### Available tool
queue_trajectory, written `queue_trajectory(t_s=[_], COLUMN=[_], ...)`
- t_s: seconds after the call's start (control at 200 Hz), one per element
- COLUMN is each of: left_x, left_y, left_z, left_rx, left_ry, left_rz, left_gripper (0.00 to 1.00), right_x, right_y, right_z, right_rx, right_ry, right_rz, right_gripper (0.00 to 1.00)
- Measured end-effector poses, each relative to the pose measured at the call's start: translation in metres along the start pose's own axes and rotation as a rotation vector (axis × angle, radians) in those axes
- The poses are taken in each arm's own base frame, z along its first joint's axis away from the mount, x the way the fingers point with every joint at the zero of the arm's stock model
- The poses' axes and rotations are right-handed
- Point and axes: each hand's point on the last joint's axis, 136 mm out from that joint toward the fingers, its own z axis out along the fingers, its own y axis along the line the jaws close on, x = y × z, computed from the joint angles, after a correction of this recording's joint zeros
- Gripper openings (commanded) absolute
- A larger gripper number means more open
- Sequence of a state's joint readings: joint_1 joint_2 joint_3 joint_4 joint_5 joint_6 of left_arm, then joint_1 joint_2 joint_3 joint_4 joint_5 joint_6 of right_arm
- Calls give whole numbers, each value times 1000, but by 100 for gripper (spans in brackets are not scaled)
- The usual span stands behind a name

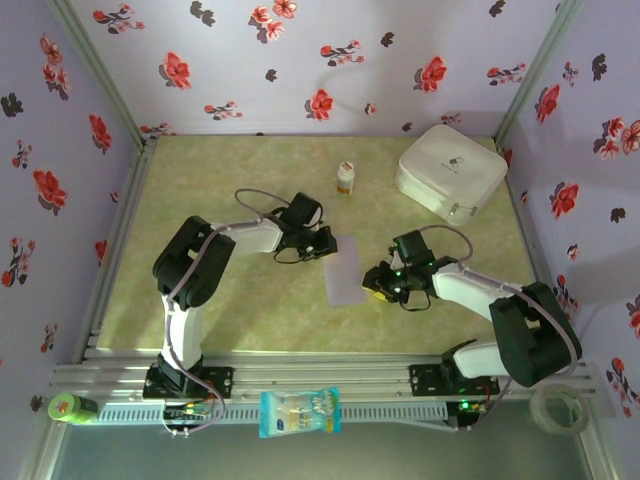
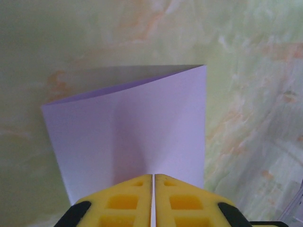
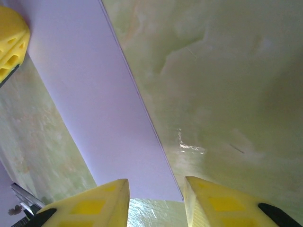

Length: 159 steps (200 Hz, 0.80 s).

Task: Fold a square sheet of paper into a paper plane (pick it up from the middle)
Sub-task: Fold the triangle a second time at the center of the table.

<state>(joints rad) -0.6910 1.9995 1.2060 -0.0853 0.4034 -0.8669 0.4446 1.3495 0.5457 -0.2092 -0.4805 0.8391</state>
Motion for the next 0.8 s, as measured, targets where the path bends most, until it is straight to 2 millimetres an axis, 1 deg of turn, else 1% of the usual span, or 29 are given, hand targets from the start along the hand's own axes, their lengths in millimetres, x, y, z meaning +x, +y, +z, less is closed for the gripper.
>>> queue_trajectory(t_s=[0.105,0.27,0.42,0.645,0.795], left_x=[8,6,5,5,5], left_y=[12,11,10,9,9], left_z=[5,6,7,7,7], left_rx=[-9,29,43,47,48], left_ry=[10,-4,-11,-11,-11], left_rz=[-22,-25,-29,-26,-6], left_gripper=[10,10,10,10,10], right_x=[5,11,13,9,2], right_y=[-1,0,4,17,19], right_z=[0,0,0,2,6], right_rx=[-8,-22,-46,-102,-124], right_ry=[18,45,62,59,57], right_rz=[3,7,5,10,29], right_gripper=[39,41,42,42,42])
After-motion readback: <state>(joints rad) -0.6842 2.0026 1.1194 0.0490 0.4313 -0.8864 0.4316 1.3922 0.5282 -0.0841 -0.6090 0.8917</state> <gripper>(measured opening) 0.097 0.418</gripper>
